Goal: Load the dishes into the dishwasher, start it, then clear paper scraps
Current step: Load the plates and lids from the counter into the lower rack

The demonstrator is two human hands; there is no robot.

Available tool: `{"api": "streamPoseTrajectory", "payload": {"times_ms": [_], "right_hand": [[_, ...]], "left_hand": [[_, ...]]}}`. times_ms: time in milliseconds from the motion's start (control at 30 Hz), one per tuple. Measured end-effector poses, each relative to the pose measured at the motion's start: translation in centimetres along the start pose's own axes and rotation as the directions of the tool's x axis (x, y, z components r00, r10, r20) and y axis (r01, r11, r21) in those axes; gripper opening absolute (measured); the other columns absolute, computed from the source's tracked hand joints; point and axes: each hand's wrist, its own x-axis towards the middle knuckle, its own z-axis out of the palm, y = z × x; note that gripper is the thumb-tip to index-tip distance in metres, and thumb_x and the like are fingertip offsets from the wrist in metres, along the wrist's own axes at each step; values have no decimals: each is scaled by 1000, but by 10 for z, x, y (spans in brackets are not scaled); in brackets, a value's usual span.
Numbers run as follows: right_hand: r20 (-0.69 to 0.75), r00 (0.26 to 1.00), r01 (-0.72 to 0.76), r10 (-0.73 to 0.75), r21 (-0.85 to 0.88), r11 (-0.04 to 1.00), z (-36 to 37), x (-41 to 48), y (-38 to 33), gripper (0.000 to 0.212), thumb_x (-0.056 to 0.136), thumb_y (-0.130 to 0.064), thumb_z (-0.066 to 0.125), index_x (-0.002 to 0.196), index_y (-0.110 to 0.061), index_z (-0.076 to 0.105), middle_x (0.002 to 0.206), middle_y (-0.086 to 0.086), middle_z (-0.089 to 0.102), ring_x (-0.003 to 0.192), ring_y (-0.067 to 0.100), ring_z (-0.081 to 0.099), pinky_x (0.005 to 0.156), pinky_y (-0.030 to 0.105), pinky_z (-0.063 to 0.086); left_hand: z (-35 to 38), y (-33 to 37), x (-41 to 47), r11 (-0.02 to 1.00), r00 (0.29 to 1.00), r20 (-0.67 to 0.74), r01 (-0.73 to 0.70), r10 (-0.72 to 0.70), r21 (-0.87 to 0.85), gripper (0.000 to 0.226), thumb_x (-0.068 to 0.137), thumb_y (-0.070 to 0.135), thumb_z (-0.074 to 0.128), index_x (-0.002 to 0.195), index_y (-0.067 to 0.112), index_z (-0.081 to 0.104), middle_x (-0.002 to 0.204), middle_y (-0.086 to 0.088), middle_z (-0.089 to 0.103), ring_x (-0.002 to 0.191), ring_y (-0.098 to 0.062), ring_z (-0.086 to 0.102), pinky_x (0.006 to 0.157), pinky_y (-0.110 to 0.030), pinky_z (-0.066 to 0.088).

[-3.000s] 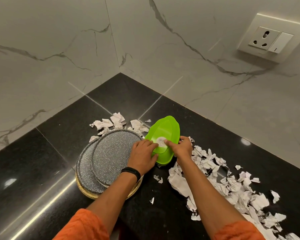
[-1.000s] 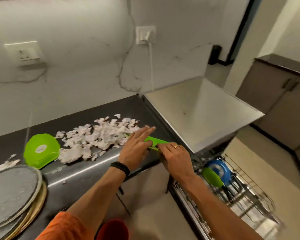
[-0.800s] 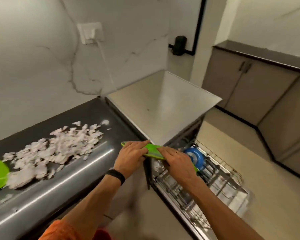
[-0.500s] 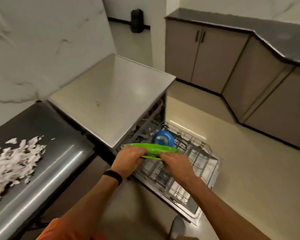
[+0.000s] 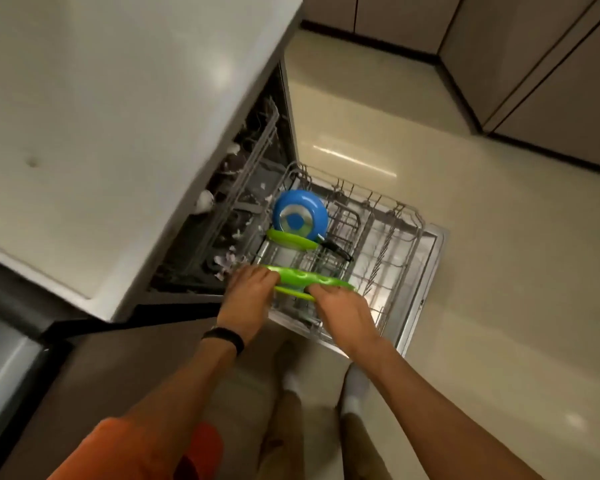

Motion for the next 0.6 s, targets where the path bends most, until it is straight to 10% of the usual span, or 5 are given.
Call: {"api": "streamPoseTrajectory", "payload": {"times_ms": [600], "right_hand": [[30, 991, -133, 130, 109, 985, 206, 172, 34, 31, 99, -7, 52, 129, -19, 53, 107, 6, 69, 82, 29, 62, 66, 34, 34]], "left_hand": [[214, -147, 120, 993, 994, 69, 88, -83, -77, 36, 78, -8, 63, 108, 11, 69, 109, -11, 65, 113, -36, 54, 107, -53, 42]]}}
